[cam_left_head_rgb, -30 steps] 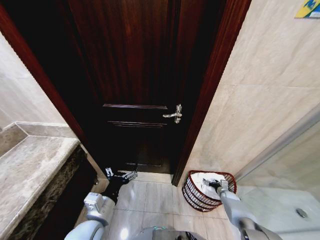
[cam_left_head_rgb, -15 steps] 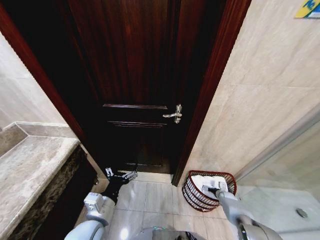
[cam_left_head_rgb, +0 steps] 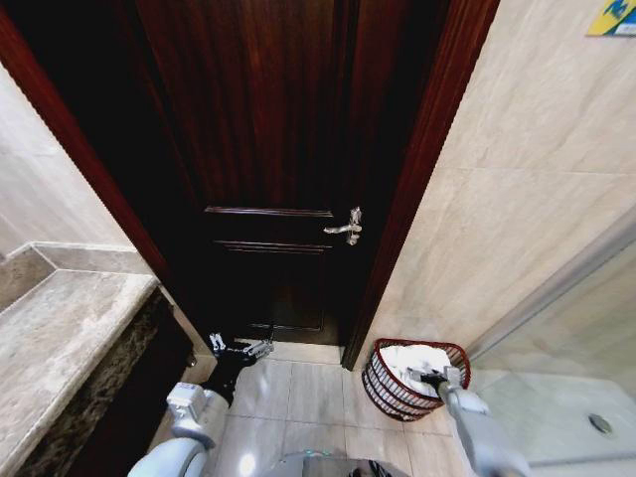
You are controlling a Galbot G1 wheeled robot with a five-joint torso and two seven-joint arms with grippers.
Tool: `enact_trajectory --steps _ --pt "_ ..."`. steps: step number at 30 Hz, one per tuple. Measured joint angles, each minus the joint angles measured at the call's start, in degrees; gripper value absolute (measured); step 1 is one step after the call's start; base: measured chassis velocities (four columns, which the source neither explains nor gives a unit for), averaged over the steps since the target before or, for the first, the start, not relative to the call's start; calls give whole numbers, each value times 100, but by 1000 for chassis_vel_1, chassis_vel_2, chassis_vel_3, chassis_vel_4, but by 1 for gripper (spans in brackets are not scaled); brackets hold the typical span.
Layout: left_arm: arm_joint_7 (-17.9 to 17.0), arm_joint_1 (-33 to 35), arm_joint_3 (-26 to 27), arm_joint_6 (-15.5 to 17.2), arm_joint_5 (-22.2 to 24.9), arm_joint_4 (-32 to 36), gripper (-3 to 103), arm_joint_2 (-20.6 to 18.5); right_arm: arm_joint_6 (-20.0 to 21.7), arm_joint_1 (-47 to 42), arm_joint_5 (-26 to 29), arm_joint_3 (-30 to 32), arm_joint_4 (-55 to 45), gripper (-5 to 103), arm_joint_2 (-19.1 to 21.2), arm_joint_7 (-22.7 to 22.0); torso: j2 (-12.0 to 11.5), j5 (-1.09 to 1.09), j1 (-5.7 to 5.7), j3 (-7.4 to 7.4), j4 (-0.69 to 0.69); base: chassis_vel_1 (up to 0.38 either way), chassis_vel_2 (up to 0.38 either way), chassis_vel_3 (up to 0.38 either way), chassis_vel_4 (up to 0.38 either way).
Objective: Discard the used towel into the hamper.
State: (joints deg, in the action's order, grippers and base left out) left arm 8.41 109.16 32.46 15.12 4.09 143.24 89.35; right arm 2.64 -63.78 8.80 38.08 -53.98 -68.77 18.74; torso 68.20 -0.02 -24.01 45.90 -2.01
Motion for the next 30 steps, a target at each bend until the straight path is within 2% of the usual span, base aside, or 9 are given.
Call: enact_trajectory --steps 2,5,6,8,10,12,15,25,30 --pt "0 0 0 0 0 0 100 1 -25 -186 28 29 -275 100 6 -41 0 0 0 0 0 0 0 0 0" --pt "0 0 0 0 0 0 100 -1 -141 -1185 147 288 -1693 100 -31 -356 0 0 0 0 2 0 0 0 0" --pt "0 0 0 0 0 0 100 -1 -141 -1185 147 288 -1693 100 -31 -356 0 0 0 0 2 0 0 0 0" --pt "-1 0 0 0 0 0 100 0 -261 -1928 138 532 -2748 100 -259 -661 1 2 0 0 4 0 0 0 0" --pt "0 0 0 0 0 0 100 1 -309 -2071 148 548 -2972 100 -323 -761 1 1 0 0 3 0 0 0 0" --pt "-1 0 0 0 0 0 100 1 -605 -2692 152 567 -3925 100 -658 -1270 1 0 0 0 -1 0 0 0 0" --pt "0 0 0 0 0 0 100 2 -851 -3309 137 502 -4596 100 -911 -1528 1 0 0 0 1 0 0 0 0" --pt "0 0 0 0 0 0 100 0 -1798 -4495 -6 212 -6307 100 -1402 -1754 1 0 0 0 0 0 0 0 0" --pt "0 0 0 0 0 0 100 0 -1933 -4740 -123 152 -6879 100 -1417 -1753 1 0 1 1 0 0 0 0 0"
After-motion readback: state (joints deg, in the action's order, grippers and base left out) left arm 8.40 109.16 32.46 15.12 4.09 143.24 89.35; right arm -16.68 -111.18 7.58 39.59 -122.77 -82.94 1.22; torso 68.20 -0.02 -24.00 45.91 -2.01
